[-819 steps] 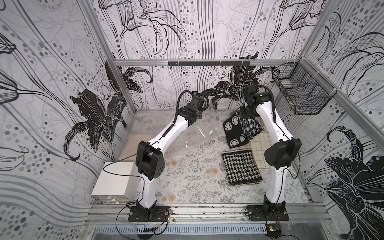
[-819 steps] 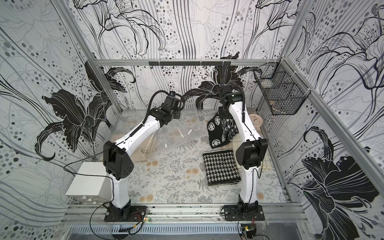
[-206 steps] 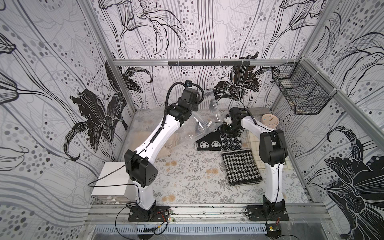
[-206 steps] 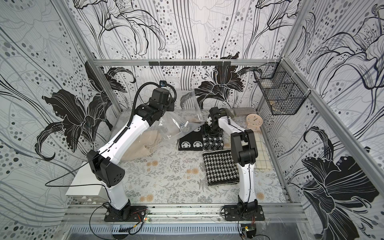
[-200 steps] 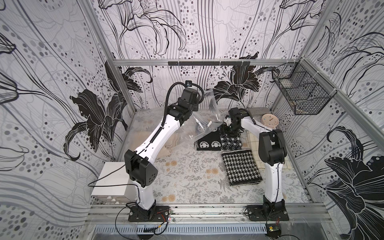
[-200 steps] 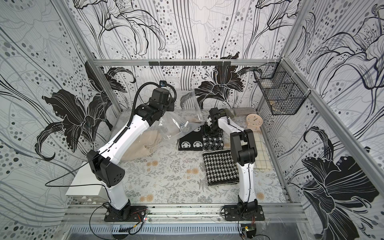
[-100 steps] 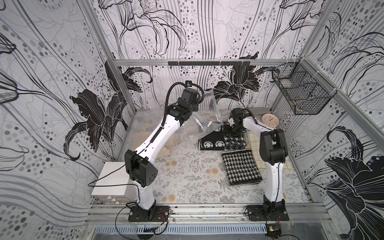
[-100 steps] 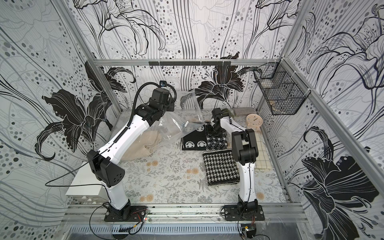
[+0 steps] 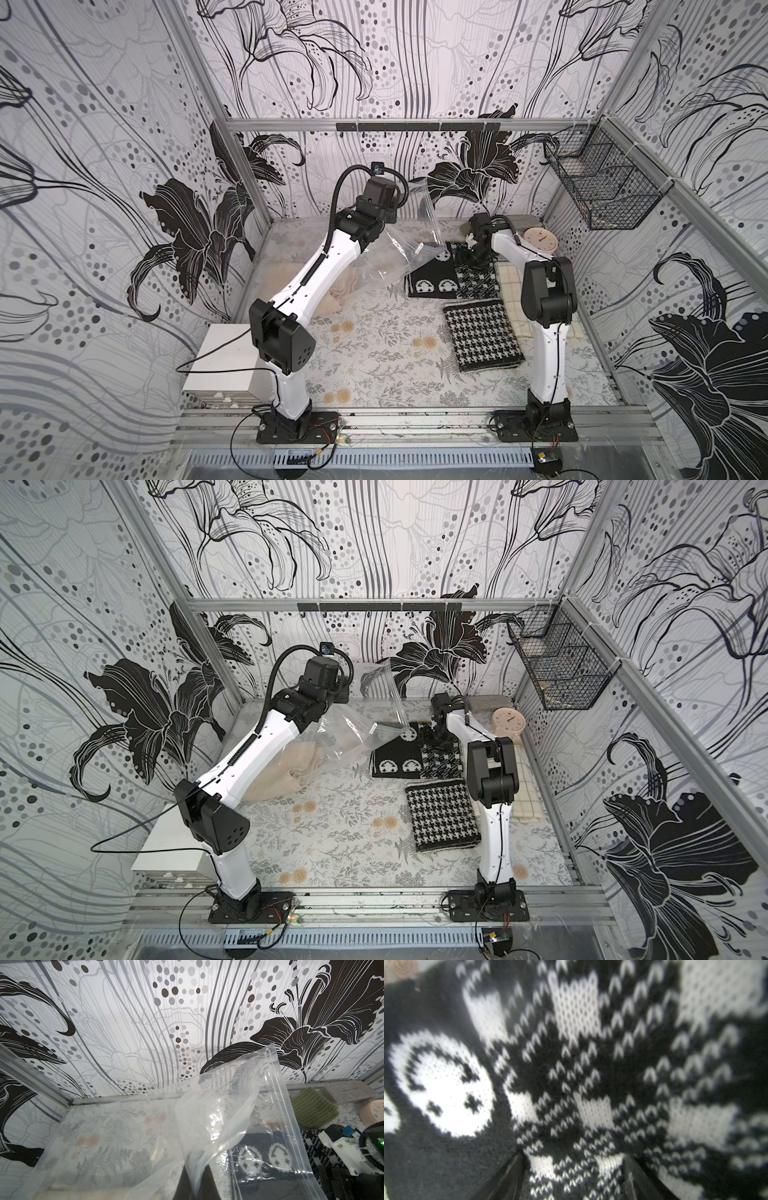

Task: Take the scarf out of the vacuum bag
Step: Adjust the scarf at the center of the board, then take out the scarf from the vacuum bag.

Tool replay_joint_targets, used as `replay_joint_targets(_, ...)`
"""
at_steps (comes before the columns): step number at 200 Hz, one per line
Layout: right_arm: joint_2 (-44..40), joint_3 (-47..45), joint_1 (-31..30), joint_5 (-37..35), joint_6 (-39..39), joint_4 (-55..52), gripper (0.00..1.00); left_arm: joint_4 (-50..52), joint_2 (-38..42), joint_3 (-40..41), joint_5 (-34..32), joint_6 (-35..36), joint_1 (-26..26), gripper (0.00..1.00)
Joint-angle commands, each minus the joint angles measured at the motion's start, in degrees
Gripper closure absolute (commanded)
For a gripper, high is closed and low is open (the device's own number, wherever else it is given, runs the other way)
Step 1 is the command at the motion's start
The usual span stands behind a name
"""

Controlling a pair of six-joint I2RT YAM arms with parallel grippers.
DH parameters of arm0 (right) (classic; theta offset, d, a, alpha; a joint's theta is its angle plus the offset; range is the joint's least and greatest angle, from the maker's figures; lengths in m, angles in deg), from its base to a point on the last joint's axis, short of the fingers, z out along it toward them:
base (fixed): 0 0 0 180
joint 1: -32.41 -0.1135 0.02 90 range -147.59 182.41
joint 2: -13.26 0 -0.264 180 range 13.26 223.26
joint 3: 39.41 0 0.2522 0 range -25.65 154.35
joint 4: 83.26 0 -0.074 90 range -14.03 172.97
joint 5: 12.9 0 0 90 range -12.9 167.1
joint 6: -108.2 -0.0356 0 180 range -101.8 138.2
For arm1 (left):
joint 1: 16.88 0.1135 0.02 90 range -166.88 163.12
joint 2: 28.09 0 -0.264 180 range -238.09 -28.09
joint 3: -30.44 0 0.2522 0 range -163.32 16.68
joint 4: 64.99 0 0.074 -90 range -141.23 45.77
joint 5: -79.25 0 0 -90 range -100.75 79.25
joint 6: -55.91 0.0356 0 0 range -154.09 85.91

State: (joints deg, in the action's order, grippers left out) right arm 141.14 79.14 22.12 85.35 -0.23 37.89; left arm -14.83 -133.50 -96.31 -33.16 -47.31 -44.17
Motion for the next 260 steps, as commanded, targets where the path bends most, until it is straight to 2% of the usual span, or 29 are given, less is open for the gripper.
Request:
replay_joint_targets(1, -2.0, 0.3, 0.8, -3.6, -0.3, -3.1, 0.23, -2.9, 0.7, 0.7, 0.6, -0.4, 0.2, 1.00)
replay_joint_targets(79, -21.5, -4.5, 0.7, 9.2, -0.6, 7.9, 0.24, -9.0, 2.8, 7.1, 8.1, -2.3, 0.1, 1.00)
replay_joint_targets(96, -25.3, -6.0, 0.7, 12.0, -0.5, 10.3, 0.27, -10.8, 3.5, 8.6, 10.3, -2.8, 0.1, 1.00)
replay_joint_targets(112, -27.0, -7.2, 0.7, 17.9, -0.6, 13.0, 0.33, -12.8, 4.1, 10.2, 13.0, -3.3, 0.1, 1.00)
replay_joint_targets(137, -24.0, -5.8, -0.7, 26.4, -0.8, 13.4, 0.53, -15.9, 5.0, 12.3, 17.3, -3.6, 0.0, 1.00)
replay_joint_targets(158, -20.2, -4.6, -3.9, 29.3, 0.1, 13.2, 0.62, -17.2, 5.3, 13.0, 18.8, -3.7, -0.6, 1.00)
replay_joint_targets(208, -8.6, -1.7, -11.9, 37.6, -2.2, 18.1, 0.57, -18.4, 5.9, 14.0, 20.4, -3.8, -1.8, 1.00)
replay_joint_targets(260, -0.3, 3.6, -16.1, 38.3, -4.7, 16.6, 0.55, -23.2, 8.4, 18.9, 21.1, -3.8, -2.6, 1.00)
